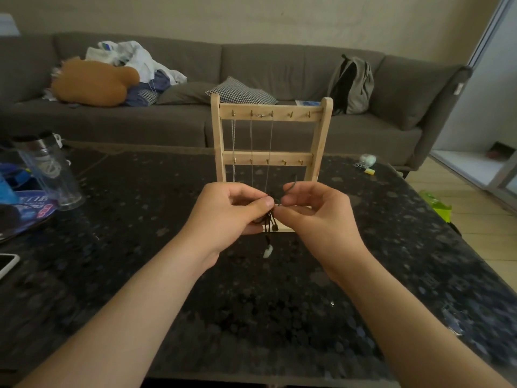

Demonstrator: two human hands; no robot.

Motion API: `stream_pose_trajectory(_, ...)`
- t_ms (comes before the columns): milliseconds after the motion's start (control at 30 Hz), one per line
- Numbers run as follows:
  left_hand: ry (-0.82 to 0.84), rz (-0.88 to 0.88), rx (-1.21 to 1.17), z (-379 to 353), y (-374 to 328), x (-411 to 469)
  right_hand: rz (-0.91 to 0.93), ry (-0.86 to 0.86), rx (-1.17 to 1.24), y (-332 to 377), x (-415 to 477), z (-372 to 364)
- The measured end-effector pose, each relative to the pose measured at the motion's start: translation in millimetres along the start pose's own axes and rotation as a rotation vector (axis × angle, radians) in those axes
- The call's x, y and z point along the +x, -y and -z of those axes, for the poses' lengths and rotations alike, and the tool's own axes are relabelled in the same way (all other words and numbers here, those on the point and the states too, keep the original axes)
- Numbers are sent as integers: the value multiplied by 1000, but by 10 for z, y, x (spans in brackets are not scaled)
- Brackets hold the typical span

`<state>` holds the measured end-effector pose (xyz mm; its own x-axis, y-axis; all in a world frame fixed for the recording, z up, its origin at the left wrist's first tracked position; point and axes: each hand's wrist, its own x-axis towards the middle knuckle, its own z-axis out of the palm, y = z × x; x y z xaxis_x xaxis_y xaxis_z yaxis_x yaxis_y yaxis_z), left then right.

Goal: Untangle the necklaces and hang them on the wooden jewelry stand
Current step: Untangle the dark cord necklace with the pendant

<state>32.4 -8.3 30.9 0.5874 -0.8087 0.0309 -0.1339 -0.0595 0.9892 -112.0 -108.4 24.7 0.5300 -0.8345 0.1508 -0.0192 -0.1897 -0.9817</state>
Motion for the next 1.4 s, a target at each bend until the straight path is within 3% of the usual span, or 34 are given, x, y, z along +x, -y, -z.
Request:
stream_pose_trajectory(200, 39, 135, -97, -3, -46, 20, 22, 23, 47, 28, -16, -15)
stream_pose_trajectory(367, 93, 205, -138, -7, -66, 18, 119, 17, -132, -15, -11, -38)
stream_pose_trajectory(500, -37, 203, -226, -2, -74, 49, 137, -56, -318, -41, -9, -58)
stream_pose_trajectory(567, -60, 153, -128, 24, -65, 54, 140, -69, -298, -43, -6, -47)
stream_pose_trajectory(733, 77, 75, 98, -16, -77, -29, 48, 2, -93, -7, 14, -11)
stream_pose_trajectory(933, 92, -13, 145, -31, -84, -51, 25, 29, -31, -7, 12, 23)
stream_pose_trajectory(1133, 9, 59, 11, -29, -16, 9, -94, 44, 18, -23, 26, 35)
stream_pose_trajectory(1267, -8, 77, -30, -43, -27, 26, -176, 184, -44, -14, -8, 65)
stream_pose_trajectory(1400, -12, 48, 34, -44, -39, 18, -126, 177, -117, 2, -17, 99)
